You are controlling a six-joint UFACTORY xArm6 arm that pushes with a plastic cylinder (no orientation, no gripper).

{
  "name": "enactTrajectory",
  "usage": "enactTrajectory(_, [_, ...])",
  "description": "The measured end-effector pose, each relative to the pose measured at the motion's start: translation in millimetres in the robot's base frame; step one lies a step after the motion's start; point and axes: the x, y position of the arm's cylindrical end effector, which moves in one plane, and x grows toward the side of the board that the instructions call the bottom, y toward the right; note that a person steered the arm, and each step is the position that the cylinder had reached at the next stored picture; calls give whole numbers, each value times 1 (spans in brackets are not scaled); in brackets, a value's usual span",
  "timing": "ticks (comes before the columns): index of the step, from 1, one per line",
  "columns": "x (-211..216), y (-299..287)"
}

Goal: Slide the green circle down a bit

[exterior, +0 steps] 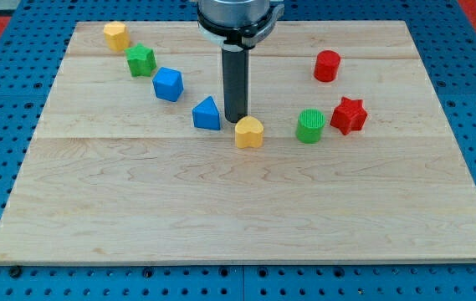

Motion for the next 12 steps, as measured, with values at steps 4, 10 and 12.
enactTrajectory(4, [8,29])
enactTrajectory(10, [-11,111])
enactTrajectory(12, [0,115])
